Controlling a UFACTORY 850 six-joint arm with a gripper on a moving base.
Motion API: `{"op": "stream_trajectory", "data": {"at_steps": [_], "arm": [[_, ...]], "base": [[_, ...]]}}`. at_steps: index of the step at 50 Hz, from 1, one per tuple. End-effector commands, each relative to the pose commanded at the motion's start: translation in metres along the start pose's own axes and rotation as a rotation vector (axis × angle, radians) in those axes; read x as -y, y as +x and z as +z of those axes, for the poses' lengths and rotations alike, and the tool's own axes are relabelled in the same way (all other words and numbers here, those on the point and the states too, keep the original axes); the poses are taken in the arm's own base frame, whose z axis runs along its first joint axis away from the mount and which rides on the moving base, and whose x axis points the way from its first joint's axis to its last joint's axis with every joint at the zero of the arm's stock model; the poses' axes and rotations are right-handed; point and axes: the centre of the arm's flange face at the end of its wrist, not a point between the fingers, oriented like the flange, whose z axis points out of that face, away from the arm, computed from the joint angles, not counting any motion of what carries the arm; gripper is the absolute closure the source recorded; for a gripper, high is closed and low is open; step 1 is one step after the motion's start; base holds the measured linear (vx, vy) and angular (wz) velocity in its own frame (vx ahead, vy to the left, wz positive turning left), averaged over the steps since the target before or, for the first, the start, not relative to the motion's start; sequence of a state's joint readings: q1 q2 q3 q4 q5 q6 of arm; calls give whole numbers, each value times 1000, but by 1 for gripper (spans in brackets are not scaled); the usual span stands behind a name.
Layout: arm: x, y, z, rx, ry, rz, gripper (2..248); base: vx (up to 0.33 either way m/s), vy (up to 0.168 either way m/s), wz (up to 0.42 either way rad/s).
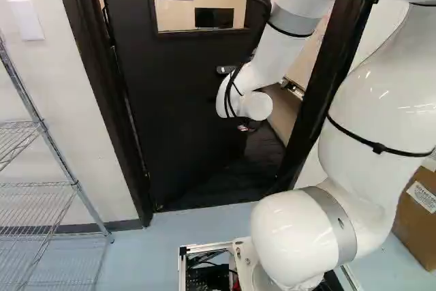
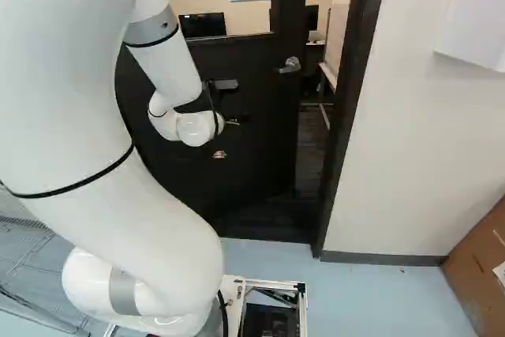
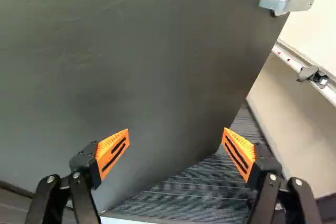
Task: Open the door and move inside
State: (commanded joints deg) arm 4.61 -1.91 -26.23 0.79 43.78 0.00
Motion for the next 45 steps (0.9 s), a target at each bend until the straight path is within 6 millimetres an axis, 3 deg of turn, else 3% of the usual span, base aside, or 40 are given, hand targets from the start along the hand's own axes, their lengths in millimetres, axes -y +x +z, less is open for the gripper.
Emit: {"op": "stream_trajectory", "data": {"at_steps": [45], "arm": [[0, 0, 0, 0, 0, 0, 3]], "base": [[85, 35, -10]]}}
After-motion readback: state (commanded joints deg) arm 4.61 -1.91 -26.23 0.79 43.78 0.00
